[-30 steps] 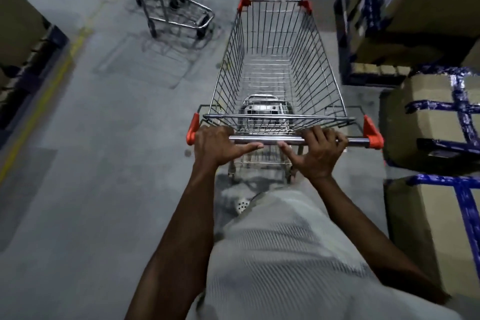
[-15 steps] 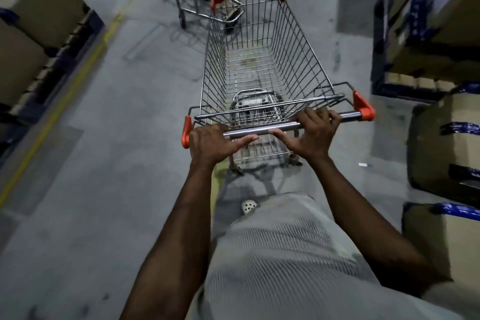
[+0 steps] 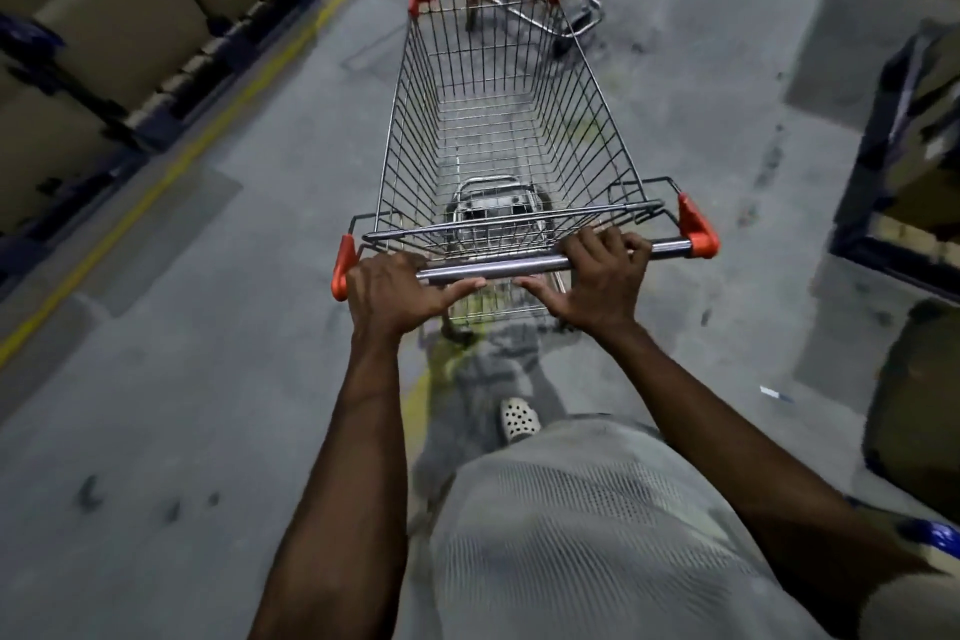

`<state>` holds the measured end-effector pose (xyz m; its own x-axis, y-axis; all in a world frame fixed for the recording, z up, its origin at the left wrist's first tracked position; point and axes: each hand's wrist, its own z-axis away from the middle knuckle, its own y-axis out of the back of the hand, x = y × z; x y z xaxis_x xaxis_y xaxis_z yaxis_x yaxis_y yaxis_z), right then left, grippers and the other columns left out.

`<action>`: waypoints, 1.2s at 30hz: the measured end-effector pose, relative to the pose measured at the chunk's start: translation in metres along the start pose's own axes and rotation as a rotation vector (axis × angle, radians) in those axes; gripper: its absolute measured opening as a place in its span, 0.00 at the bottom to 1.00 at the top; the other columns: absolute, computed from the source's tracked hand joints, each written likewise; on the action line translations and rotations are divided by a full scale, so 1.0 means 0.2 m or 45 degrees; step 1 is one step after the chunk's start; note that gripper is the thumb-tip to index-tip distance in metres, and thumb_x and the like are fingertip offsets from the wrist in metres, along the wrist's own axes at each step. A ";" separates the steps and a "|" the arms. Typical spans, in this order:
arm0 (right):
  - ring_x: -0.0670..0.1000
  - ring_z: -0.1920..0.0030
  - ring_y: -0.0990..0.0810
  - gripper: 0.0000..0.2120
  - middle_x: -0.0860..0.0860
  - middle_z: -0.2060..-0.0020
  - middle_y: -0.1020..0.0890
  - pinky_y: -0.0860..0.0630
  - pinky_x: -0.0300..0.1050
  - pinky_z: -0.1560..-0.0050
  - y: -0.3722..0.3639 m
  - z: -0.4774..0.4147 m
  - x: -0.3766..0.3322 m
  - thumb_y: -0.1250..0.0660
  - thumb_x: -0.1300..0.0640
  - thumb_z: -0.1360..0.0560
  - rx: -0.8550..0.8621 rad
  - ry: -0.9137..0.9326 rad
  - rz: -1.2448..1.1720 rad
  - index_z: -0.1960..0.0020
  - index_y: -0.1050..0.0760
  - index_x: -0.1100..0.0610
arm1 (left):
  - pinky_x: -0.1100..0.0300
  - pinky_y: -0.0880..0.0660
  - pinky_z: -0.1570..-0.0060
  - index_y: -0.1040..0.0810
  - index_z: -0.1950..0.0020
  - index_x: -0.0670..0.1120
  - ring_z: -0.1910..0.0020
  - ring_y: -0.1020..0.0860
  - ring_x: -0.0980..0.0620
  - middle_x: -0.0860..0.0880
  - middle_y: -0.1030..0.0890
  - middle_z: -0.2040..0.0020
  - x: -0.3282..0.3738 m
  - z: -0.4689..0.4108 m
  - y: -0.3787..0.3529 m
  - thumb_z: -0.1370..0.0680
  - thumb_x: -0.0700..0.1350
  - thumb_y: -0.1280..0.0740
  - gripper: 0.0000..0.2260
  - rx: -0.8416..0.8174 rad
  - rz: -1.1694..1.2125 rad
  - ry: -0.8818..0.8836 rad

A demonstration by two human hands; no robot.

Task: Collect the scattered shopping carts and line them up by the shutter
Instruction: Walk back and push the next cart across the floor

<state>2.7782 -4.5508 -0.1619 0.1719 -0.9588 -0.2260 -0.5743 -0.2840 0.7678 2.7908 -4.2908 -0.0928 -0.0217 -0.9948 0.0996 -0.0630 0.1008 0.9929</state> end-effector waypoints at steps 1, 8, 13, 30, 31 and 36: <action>0.56 0.52 0.22 0.31 0.49 0.57 0.19 0.32 0.57 0.46 -0.02 -0.01 -0.03 0.34 0.23 0.29 -0.021 0.041 -0.007 0.55 0.22 0.53 | 0.58 0.26 0.52 0.18 0.66 0.51 0.64 0.17 0.47 0.51 0.20 0.72 -0.05 0.01 0.00 0.39 0.87 0.45 0.40 0.000 -0.010 0.042; 0.56 0.53 0.22 0.31 0.49 0.58 0.19 0.32 0.57 0.46 -0.18 -0.15 -0.26 0.34 0.23 0.29 -0.086 0.245 -0.140 0.55 0.21 0.53 | 0.50 0.39 0.25 0.16 0.67 0.51 0.67 0.18 0.51 0.53 0.24 0.76 -0.31 0.10 -0.01 0.40 0.88 0.49 0.44 0.070 -0.074 0.301; 0.56 0.52 0.22 0.32 0.49 0.56 0.20 0.32 0.58 0.45 -0.30 -0.26 -0.44 0.35 0.22 0.29 -0.183 0.391 -0.271 0.54 0.22 0.52 | 0.58 0.25 0.53 0.21 0.68 0.51 0.64 0.17 0.46 0.50 0.22 0.74 -0.44 0.20 0.06 0.39 0.88 0.47 0.40 0.013 -0.036 0.490; 0.54 0.49 0.25 0.32 0.47 0.54 0.20 0.34 0.56 0.42 -0.47 -0.24 -1.28 0.39 0.21 0.28 -0.460 0.912 -0.650 0.52 0.22 0.51 | 0.57 0.24 0.48 0.12 0.53 0.59 0.55 0.15 0.47 0.51 0.15 0.64 -0.86 0.82 0.16 0.41 0.89 0.50 0.44 0.131 -0.016 1.214; 0.54 0.49 0.24 0.32 0.47 0.54 0.20 0.34 0.56 0.42 -0.47 -0.21 -1.33 0.38 0.21 0.28 -0.477 0.937 -0.674 0.52 0.22 0.51 | 0.56 0.26 0.43 0.13 0.53 0.60 0.55 0.15 0.48 0.52 0.15 0.65 -0.87 0.87 0.17 0.41 0.89 0.50 0.43 0.133 -0.035 1.255; 0.54 0.48 0.24 0.32 0.46 0.53 0.20 0.35 0.56 0.41 -0.45 -0.11 -1.57 0.39 0.21 0.28 -0.582 1.088 -0.781 0.52 0.22 0.51 | 0.54 0.32 0.36 0.14 0.59 0.58 0.56 0.16 0.50 0.54 0.18 0.68 -0.92 1.11 0.20 0.40 0.88 0.47 0.40 0.089 -0.053 1.467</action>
<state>2.7946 -4.2243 -0.1473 0.9102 -0.2948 -0.2910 0.1085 -0.5082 0.8544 2.5708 -4.1008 -0.0862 0.9028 -0.4174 0.1031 -0.0985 0.0326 0.9946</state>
